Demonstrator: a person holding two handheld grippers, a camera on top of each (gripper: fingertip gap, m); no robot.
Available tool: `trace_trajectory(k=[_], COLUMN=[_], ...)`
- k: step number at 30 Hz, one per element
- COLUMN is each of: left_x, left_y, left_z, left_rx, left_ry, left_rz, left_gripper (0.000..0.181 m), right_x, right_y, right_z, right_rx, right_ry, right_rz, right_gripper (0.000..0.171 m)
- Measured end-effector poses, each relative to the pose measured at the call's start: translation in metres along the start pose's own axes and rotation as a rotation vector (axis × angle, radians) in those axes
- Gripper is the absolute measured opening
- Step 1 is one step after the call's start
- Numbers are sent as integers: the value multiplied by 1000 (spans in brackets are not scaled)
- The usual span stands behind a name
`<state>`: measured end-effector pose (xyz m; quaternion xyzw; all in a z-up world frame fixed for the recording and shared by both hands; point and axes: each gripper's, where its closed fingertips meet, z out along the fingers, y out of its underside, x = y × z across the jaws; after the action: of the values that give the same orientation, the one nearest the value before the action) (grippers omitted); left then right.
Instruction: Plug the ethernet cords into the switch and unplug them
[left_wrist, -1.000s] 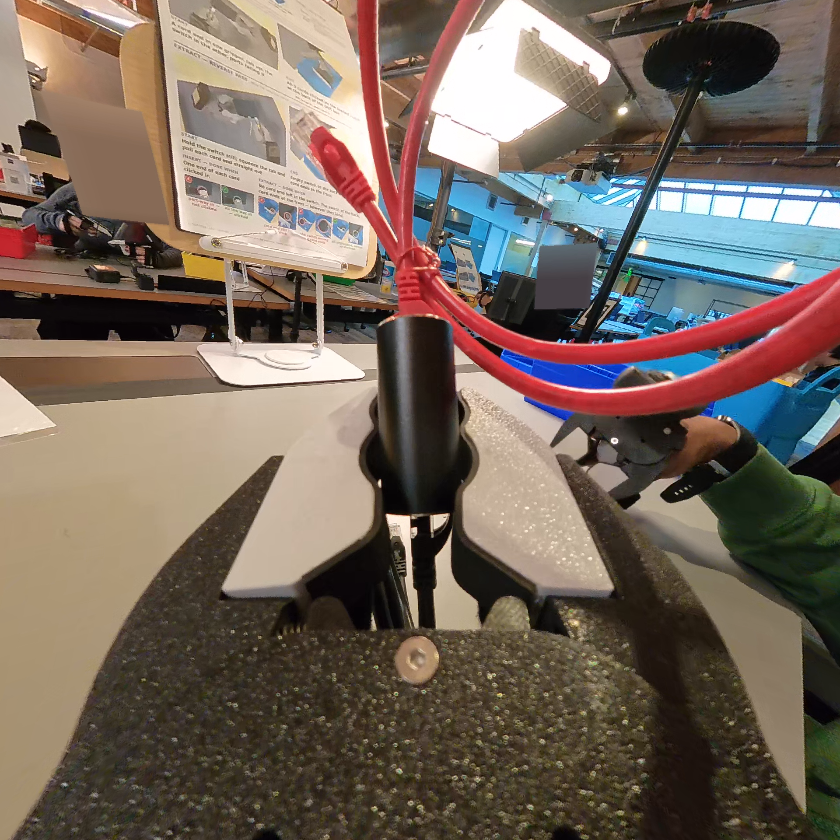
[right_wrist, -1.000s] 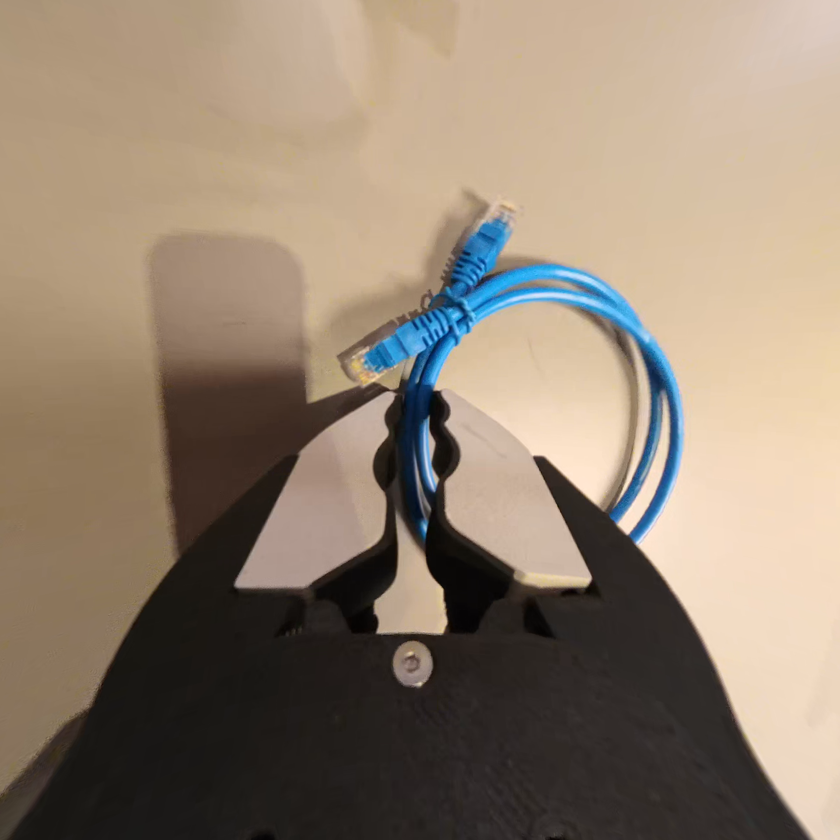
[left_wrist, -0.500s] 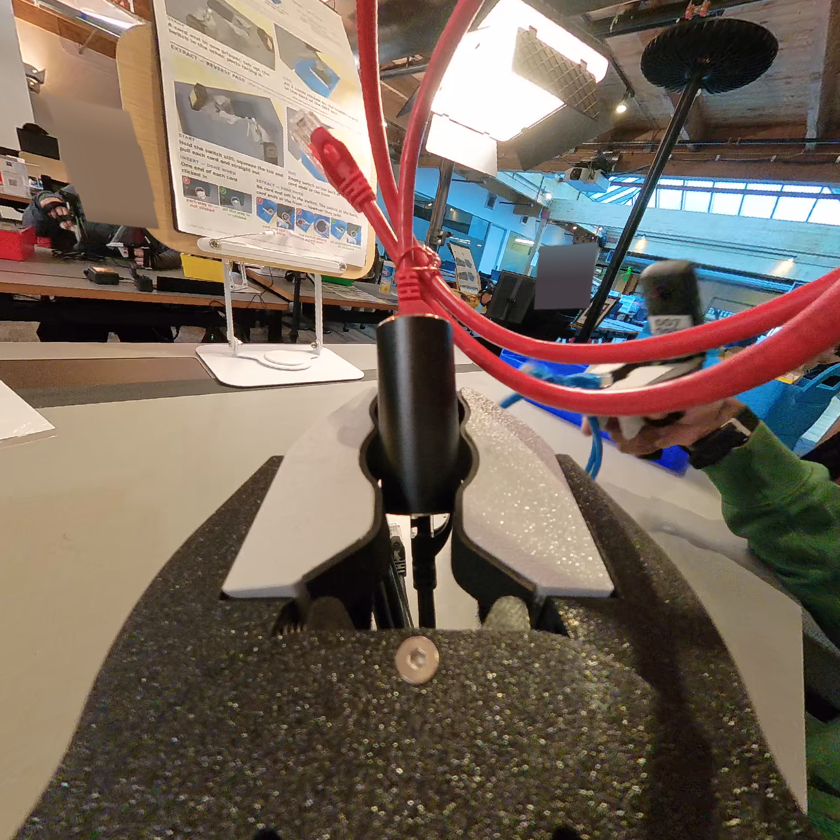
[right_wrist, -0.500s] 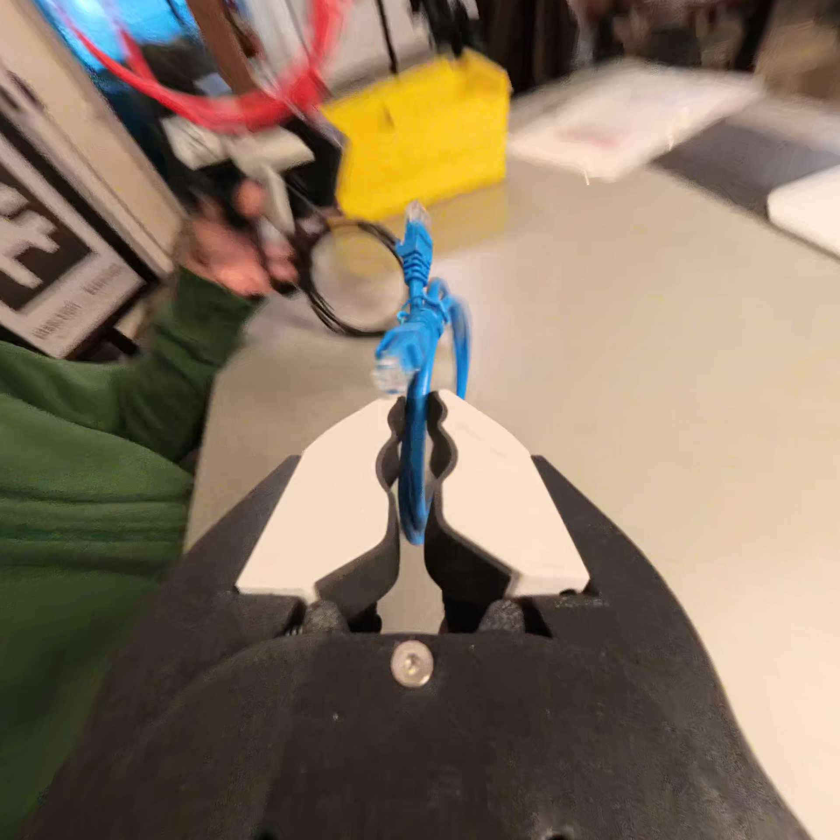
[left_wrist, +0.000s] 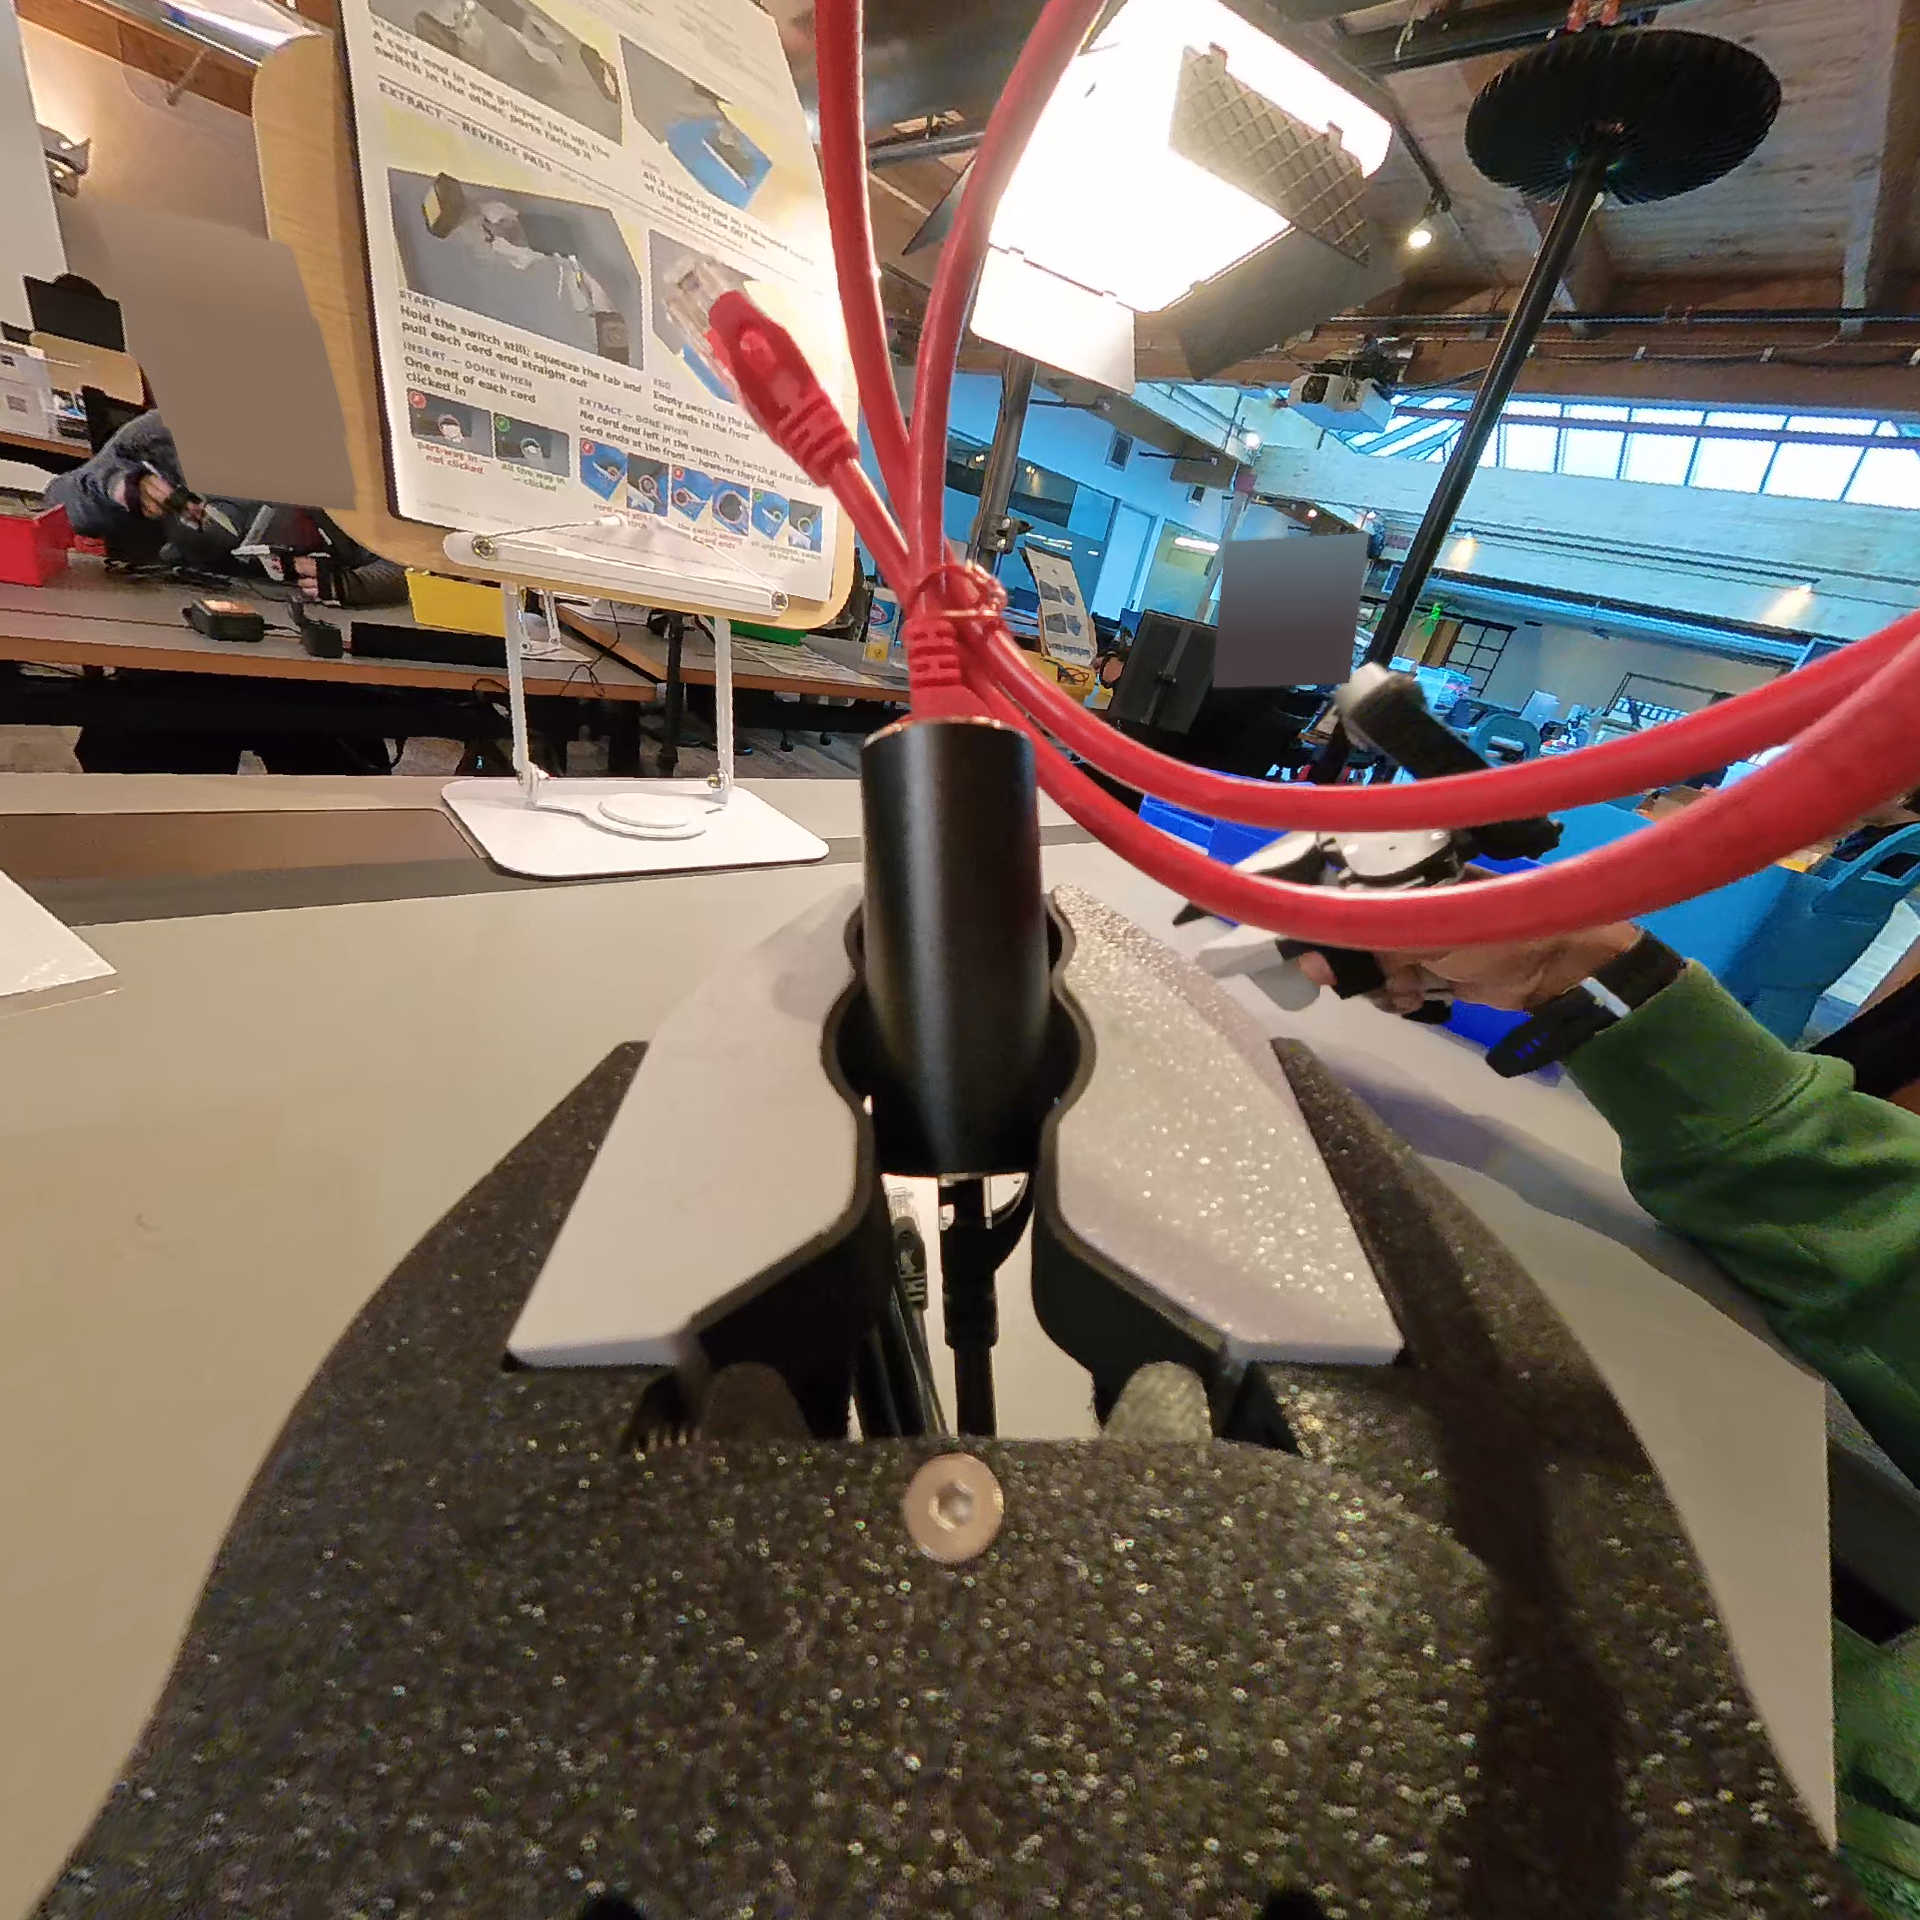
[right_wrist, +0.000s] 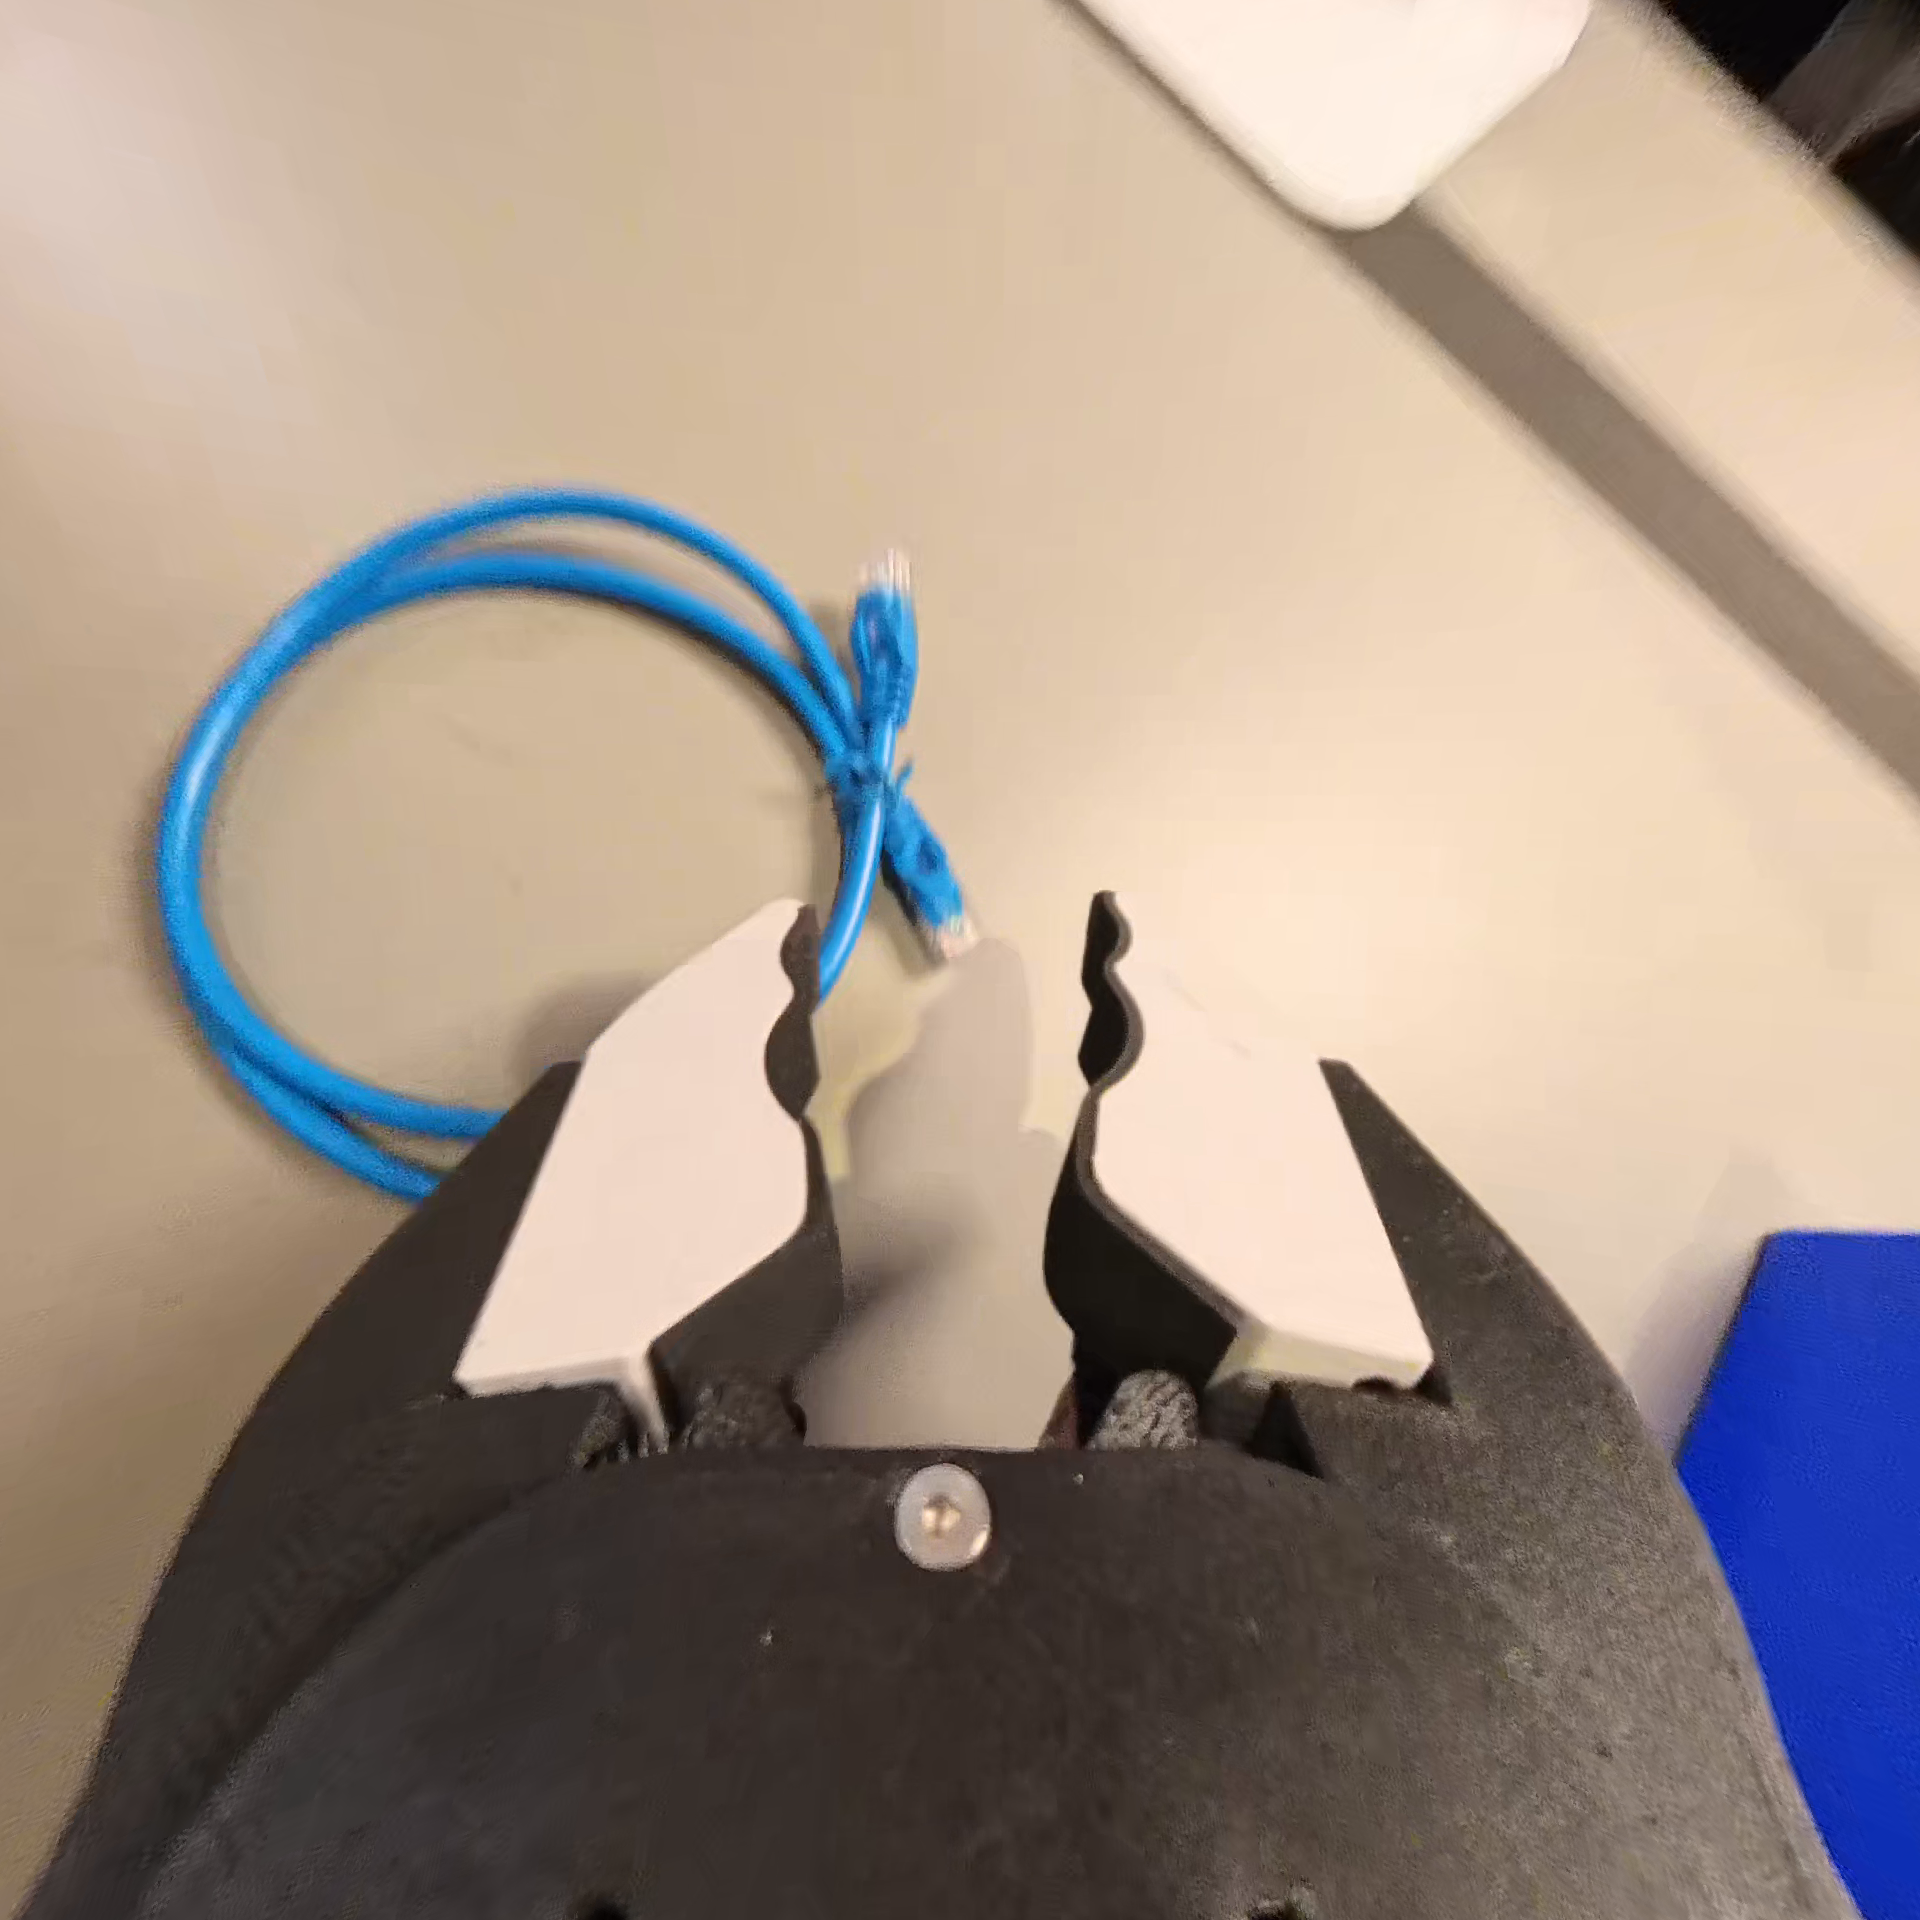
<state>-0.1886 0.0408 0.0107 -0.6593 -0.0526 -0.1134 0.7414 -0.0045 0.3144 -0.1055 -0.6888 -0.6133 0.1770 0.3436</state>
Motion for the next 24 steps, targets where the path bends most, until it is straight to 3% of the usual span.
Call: trace_trajectory(k=[1,5,9,14,19,24], left_x=[0,-2,-9,-24,-33,-25], left_y=[0,2,6,21,34,11], left_z=[0,0,-1,-4,-9,-13], left_rx=[-1,-6,-33,-133,-221,-66], left_ry=[-1,-7,-40,-98,-106,-22], left_rz=[-1,-12,-32,-57,-97,-196], left_gripper=[28,28,28,28,28,27], right_x=[1,6,-4,-15,-18,-21], right_y=[-11,-36,-43,-29,-28,-27], right_z=[0,14,42,68,77,73], right_rx=[54,134,104,-59,-64,-66], right_ry=[31,147,65,-11,5,12], right_rz=[-23,-88,-49,-40,-55,-115], right_gripper=[46,37,37,38,19,12])
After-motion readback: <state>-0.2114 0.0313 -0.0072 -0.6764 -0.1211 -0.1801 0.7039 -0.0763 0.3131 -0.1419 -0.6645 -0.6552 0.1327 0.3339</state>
